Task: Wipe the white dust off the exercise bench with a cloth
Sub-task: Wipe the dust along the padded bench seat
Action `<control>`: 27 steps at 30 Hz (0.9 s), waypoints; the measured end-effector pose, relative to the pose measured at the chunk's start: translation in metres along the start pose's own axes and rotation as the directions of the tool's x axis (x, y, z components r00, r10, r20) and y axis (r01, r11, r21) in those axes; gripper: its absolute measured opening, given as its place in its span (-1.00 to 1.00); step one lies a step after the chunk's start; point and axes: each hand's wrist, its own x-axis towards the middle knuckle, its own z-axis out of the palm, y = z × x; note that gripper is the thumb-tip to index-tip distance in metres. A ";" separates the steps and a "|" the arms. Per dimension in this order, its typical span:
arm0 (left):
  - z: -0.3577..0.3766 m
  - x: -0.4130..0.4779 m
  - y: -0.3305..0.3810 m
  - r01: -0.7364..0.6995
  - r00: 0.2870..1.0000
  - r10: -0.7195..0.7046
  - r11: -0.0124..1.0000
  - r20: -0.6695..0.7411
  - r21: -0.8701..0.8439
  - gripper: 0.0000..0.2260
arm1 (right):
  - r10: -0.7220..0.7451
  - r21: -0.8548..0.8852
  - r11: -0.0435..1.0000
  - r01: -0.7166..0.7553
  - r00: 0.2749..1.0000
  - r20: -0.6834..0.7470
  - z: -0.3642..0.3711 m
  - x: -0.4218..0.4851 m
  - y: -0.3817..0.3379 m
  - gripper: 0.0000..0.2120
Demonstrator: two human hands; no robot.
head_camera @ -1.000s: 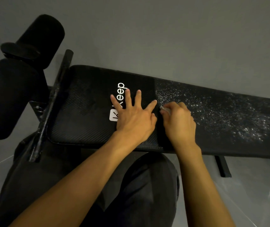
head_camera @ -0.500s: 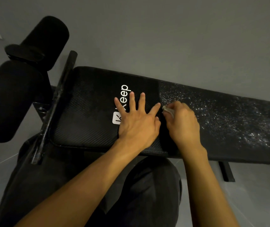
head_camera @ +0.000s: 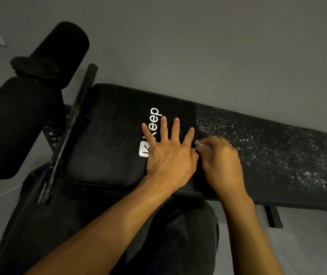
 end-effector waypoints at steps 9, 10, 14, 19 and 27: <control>0.001 0.000 -0.001 -0.004 1.000 0.004 1.000 -0.012 0.011 -0.43 | 0.048 -0.139 0.989 -0.048 0.999 -0.008 0.015 0.050 -0.014 -0.75; 0.001 0.000 -0.001 -0.004 1.000 0.005 1.000 -0.015 0.009 -0.43 | 0.035 -0.126 0.991 -0.034 0.999 0.006 0.014 0.044 -0.012 -0.76; 0.003 0.001 0.001 0.002 0.999 -0.002 1.000 -0.038 0.004 -0.42 | 0.028 -0.071 0.997 -0.025 0.999 0.039 0.007 0.020 -0.001 -0.82; 0.005 0.001 0.001 0.004 0.999 -0.003 1.000 -0.055 0.005 -0.39 | 0.064 -0.109 0.992 -0.066 0.998 -0.018 0.016 0.070 -0.011 -0.76; 0.007 0.002 0.002 0.015 0.998 -0.015 1.000 -0.062 0.013 -0.37 | -0.003 -0.062 0.998 0.003 1.000 0.008 0.014 0.047 -0.004 -0.79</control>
